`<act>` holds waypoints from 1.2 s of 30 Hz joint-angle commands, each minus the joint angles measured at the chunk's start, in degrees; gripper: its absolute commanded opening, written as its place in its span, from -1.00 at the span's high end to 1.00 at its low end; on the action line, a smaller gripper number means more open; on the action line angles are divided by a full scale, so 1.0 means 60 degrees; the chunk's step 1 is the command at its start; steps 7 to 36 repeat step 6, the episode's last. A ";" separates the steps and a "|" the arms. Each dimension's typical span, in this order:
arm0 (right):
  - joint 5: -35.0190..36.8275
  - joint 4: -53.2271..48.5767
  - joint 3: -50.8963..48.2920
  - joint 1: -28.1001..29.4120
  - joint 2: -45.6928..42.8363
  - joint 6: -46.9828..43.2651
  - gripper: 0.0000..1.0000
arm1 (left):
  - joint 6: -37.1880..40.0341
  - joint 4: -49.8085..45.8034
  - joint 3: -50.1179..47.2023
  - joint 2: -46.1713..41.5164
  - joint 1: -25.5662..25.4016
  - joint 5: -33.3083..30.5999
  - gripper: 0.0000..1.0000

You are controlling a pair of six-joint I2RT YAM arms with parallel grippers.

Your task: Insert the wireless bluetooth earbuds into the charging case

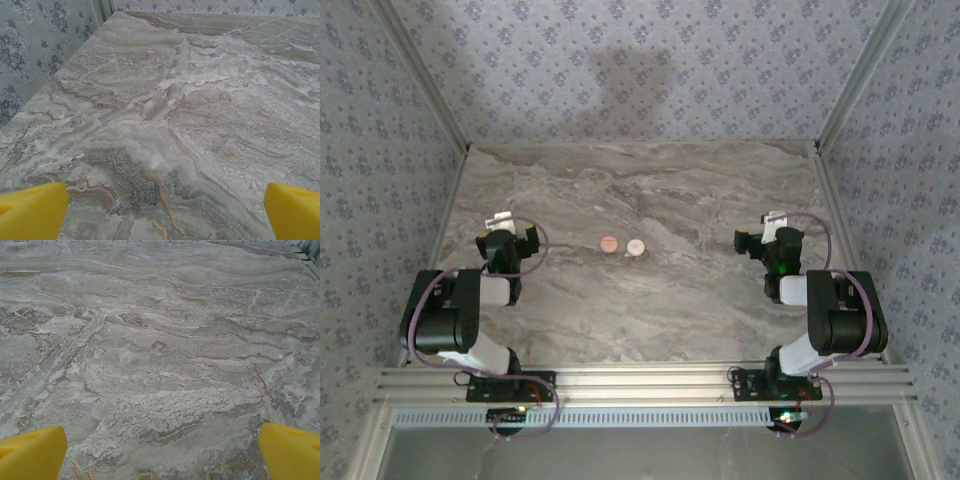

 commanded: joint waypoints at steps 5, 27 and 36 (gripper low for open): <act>-0.0078 0.0094 0.0195 -0.0124 0.0111 0.0124 -1.00 | -0.0087 0.0042 0.0183 -0.0019 -0.0009 0.0076 -0.99; -0.0064 0.0094 0.0198 -0.0131 0.0113 0.0124 -1.00 | -0.0088 0.0042 0.0183 -0.0018 -0.0017 0.0092 -0.99; -0.0064 0.0094 0.0198 -0.0131 0.0113 0.0124 -1.00 | -0.0088 0.0042 0.0183 -0.0018 -0.0017 0.0092 -0.99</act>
